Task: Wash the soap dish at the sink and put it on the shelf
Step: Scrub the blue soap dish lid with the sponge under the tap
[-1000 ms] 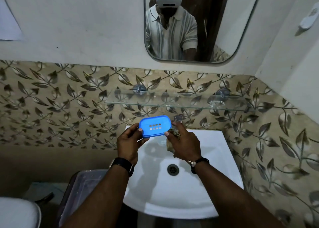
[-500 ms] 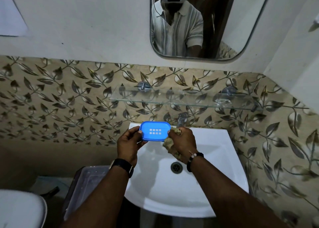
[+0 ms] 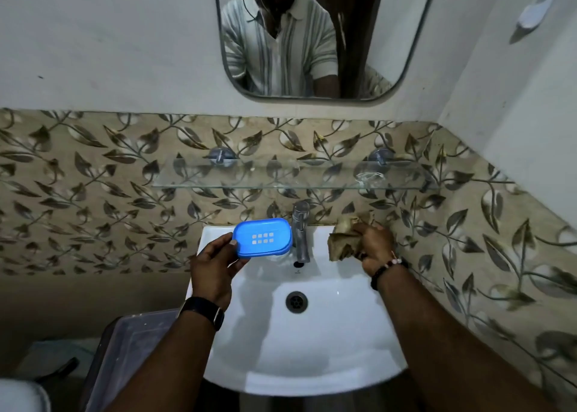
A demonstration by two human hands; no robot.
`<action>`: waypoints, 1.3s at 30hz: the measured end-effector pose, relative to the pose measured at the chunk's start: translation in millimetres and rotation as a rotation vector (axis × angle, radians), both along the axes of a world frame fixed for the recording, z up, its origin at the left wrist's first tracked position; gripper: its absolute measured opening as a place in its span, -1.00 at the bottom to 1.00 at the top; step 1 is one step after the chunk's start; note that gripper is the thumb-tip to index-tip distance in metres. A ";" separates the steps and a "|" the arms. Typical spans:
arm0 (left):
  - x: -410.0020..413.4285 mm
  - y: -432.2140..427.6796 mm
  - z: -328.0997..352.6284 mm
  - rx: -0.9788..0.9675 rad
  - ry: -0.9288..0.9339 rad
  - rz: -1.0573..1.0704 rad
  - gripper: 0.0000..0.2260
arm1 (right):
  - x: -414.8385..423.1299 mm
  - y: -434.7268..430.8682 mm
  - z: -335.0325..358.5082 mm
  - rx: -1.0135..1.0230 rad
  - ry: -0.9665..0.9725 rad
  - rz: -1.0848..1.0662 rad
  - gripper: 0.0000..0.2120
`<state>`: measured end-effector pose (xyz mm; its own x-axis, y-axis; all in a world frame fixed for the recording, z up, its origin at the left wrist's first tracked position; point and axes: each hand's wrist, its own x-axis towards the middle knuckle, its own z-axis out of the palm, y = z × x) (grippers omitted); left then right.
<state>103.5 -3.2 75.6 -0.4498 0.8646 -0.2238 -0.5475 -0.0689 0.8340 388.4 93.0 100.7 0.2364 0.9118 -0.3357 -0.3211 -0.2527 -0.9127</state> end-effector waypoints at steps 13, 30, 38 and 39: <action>2.5 11.1 -13.5 -0.011 0.010 -0.048 -0.83 | 63.2 75.0 -60.0 -0.030 -0.342 0.191 -0.70; 5.0 15.2 -21.3 -0.007 0.072 -0.061 -0.80 | 68.9 57.5 -107.9 0.109 -1.756 0.678 -0.26; 6.6 12.0 -24.9 -0.014 0.063 -0.063 -0.83 | 72.1 58.8 -117.4 -0.054 -1.632 0.805 -0.20; 6.6 11.7 -25.0 -0.014 0.058 -0.061 -0.82 | 72.6 58.6 -115.6 -0.029 -1.635 0.785 -0.21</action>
